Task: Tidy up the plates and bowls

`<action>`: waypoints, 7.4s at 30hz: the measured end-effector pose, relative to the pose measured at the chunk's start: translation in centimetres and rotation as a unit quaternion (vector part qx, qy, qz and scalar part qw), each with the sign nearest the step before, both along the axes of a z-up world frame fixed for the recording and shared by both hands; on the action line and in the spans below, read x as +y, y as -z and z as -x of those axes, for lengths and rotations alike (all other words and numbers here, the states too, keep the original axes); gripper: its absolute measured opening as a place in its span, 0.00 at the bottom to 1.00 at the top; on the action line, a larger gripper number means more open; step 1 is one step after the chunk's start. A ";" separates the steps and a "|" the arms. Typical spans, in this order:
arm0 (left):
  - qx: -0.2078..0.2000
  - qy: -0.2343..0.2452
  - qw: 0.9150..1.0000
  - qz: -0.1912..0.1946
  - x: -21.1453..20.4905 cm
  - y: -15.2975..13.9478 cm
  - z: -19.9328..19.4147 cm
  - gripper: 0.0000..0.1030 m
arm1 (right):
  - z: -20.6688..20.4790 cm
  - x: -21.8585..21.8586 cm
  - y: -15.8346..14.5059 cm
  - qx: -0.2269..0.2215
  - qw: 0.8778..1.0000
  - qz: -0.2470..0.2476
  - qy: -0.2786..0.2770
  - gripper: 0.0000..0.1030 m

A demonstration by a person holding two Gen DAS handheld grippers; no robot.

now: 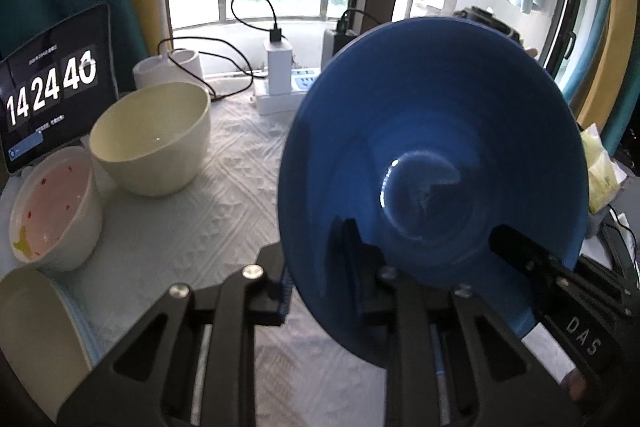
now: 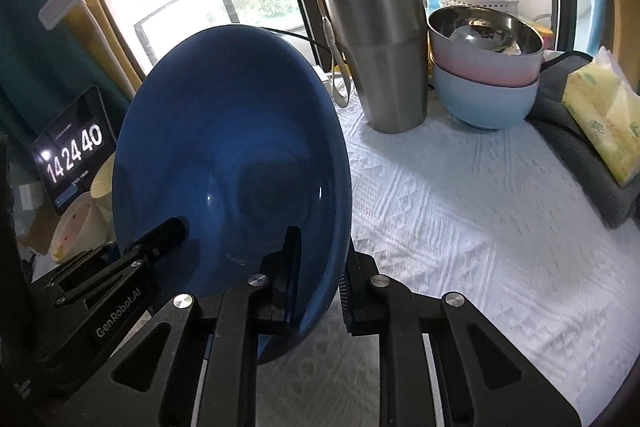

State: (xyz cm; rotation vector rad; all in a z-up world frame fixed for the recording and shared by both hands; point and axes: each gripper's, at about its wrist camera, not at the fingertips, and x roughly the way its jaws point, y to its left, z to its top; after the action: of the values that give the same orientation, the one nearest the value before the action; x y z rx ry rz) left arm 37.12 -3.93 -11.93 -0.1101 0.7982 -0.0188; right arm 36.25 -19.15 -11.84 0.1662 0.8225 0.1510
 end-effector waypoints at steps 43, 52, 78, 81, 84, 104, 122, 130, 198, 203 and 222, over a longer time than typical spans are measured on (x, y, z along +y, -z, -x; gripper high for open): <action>-0.048 -0.036 0.998 0.006 4.6 -2.3 14.1 0.22 | 13.2 4.4 -2.4 -0.004 1.000 0.000 -0.025 0.18; -0.055 -0.041 0.998 -0.001 4.9 -2.4 16.4 0.22 | 15.3 5.3 -2.2 0.013 1.000 -0.006 -0.028 0.18; -0.018 -0.057 0.998 -0.002 6.1 -0.4 17.1 0.23 | 14.9 6.3 -1.3 0.038 0.999 0.003 -0.033 0.31; -0.022 -0.061 0.998 -0.004 6.2 -0.6 17.1 0.23 | 14.5 6.4 -1.5 0.031 0.999 0.009 -0.032 0.32; -0.024 -0.065 0.998 -0.006 6.5 -0.8 16.9 0.23 | 14.2 6.5 -1.6 0.029 0.999 0.012 -0.032 0.32; -0.046 -0.060 0.997 0.009 9.2 -4.0 16.5 0.28 | 12.7 6.4 -4.7 -0.018 0.999 0.043 -0.012 0.33; -0.078 -0.103 0.992 0.010 15.6 -6.7 16.1 0.29 | 11.3 13.2 -6.8 -0.040 0.995 0.053 -0.070 0.33; -0.079 -0.124 0.989 0.009 18.8 -6.5 15.4 0.29 | 9.9 16.4 -6.7 -0.037 0.993 0.057 -0.098 0.33; 0.062 -0.059 0.996 0.027 27.4 2.1 1.3 0.24 | -3.9 30.0 3.4 0.150 0.986 0.016 -0.077 0.26; 0.063 -0.060 0.996 0.031 27.3 2.2 1.2 0.22 | -3.8 29.9 3.2 0.141 0.987 0.015 -0.074 0.23; 0.021 -0.068 0.997 0.014 26.4 -1.1 4.0 0.21 | -1.4 29.6 -0.8 0.090 0.992 0.005 -0.089 0.23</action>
State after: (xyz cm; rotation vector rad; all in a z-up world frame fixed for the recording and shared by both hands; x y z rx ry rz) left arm 33.07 22.51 -10.87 -0.1925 0.8312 0.1010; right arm 37.65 10.49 -11.01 0.0984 1.0172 0.3027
